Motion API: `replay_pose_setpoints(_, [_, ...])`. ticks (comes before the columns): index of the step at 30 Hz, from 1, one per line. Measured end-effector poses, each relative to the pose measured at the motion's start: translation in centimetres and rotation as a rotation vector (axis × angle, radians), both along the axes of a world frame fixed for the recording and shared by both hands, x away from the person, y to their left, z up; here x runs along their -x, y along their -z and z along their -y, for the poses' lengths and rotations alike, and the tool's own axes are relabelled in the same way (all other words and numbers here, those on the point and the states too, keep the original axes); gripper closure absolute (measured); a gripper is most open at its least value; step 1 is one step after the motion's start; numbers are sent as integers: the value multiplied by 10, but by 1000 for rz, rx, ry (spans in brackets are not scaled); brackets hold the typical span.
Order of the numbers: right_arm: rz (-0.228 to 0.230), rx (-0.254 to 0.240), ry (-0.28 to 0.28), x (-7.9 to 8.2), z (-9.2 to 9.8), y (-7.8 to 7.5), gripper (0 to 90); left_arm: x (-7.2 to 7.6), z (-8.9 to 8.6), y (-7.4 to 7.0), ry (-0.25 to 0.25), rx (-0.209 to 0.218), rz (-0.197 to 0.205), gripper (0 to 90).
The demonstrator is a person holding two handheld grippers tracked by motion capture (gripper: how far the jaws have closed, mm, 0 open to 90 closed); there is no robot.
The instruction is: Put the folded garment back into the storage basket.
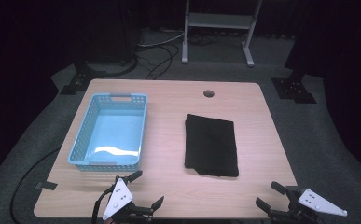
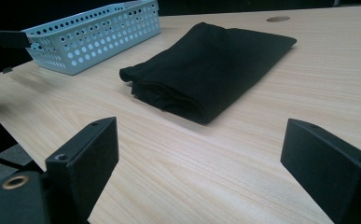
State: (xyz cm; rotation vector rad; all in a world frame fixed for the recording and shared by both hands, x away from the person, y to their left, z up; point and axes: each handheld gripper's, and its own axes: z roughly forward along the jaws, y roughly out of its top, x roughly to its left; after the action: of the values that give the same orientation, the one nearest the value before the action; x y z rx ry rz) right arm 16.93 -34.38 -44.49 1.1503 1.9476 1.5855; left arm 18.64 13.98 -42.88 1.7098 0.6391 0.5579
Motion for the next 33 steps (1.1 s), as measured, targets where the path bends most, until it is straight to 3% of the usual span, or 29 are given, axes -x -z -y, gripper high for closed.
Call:
replay_pose_setpoints(17, [-3, 0, 0, -5, -8, -3, 113, 3, 1, -1, -2, -2, 2, 0])
replay_pose_setpoints(21, [-4, -21, 12, -11, -8, -7, 113, 3, 0, -1, -7, -6, 9, 0])
replay_pose_setpoints(33, [-13, 0, -6, -25, -10, -17, 113, 3, -4, -2, -15, 6, 7, 0])
